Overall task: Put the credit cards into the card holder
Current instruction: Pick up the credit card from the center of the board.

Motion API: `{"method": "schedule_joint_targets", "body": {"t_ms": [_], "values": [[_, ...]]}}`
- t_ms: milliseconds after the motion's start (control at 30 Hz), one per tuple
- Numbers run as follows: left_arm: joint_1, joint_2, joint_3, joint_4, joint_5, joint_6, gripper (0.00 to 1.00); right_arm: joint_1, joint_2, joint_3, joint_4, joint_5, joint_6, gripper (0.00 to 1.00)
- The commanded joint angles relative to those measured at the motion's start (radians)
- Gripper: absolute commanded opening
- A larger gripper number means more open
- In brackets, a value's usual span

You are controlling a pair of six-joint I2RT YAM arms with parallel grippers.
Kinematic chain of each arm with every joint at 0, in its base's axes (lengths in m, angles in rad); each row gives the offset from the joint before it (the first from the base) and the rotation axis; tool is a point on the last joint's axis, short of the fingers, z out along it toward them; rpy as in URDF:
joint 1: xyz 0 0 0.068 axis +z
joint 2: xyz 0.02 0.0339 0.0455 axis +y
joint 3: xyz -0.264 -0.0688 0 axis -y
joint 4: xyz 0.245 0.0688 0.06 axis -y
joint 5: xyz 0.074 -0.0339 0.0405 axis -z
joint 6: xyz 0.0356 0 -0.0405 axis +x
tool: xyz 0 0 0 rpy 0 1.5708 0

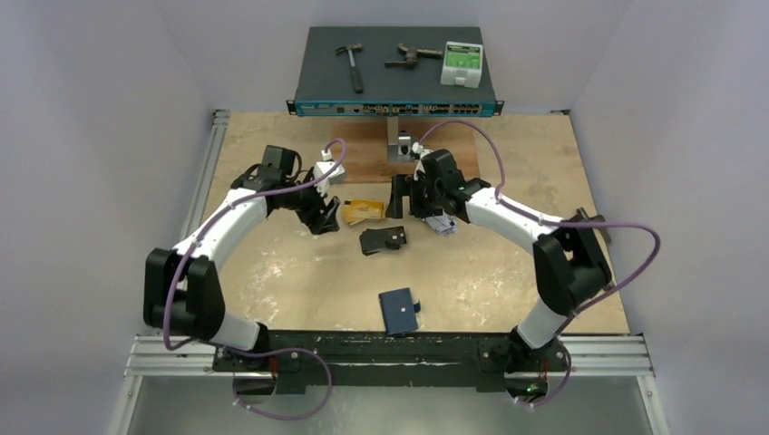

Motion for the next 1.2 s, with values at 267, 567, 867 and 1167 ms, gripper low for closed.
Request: {"method": "schedule_joint_targets", "body": {"t_ms": [267,567,867,1167], "values": [[-0.021,0.232,0.108,0.345,-0.208,0.027,0.72,-0.025,0.231,0.007,0.506,0.047,0.043,0.82],[-0.087,0.286,0.088,0.441,-0.331,0.131,0.7,-0.025,0.37,0.045,0.604,0.018,0.106,0.79],[-0.127,0.346,0.101,0.463,-0.411,0.211,0.7,-0.021,0.413,0.046,0.629,0.007,0.154,0.77],[-0.158,0.377,0.122,0.475,-0.439,0.214,0.7,-0.007,0.404,-0.003,0.639,0.0,0.183,0.74]]}}
